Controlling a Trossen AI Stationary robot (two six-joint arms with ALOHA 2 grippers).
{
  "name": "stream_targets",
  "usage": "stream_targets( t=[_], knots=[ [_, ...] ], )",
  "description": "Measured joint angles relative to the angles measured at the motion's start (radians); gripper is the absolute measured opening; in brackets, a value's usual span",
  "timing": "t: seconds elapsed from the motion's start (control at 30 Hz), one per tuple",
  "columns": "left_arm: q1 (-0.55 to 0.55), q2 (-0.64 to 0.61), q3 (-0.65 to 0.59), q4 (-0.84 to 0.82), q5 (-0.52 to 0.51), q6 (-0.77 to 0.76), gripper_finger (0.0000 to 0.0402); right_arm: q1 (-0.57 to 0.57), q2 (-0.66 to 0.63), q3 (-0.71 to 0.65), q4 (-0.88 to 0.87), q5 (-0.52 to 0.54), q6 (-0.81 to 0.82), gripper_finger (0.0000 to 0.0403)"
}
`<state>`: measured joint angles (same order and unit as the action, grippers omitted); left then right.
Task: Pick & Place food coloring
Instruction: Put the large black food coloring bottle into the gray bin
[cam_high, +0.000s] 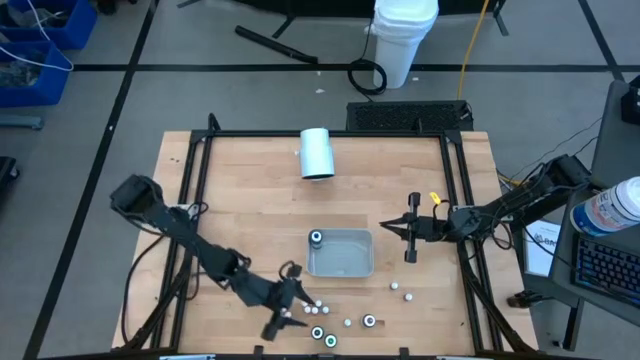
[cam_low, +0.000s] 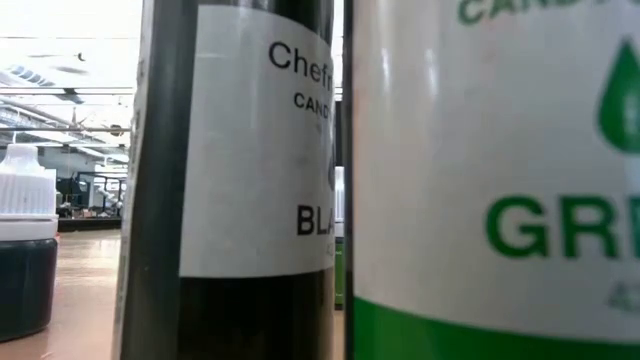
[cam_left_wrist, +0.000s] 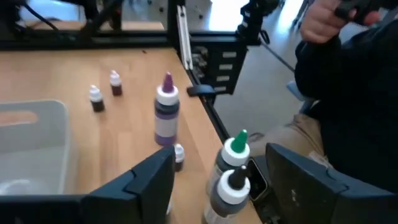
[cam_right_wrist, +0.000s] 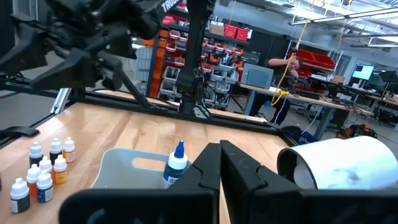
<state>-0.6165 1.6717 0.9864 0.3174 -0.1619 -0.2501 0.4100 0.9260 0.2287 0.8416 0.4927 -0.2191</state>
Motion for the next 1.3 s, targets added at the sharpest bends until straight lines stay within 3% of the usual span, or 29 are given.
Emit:
stream_targets(
  t=[0.4,0.67,0.87,1.3],
  knots=[
    [-0.015,0.175,0.077,-0.002,0.002,-0.042,0.0269,0.017,0.0,0.0,-0.001,0.0,-0.006,0.0001],
    [-0.016,0.195,0.079,0.02,0.057,-0.048,0.0269,0.017,0.0,0.0,-0.009,0.0,-0.006,0.0001],
    [-0.037,0.228,0.08,0.068,-0.002,-0.039,0.0269,0.017,0.0,0.0,-0.009,0.0,-0.005,0.0],
    [-0.04,0.268,0.084,0.11,-0.002,-0.056,0.0269,0.017,0.0,0.0,-0.016,0.0,0.001,0.0]
  ],
)
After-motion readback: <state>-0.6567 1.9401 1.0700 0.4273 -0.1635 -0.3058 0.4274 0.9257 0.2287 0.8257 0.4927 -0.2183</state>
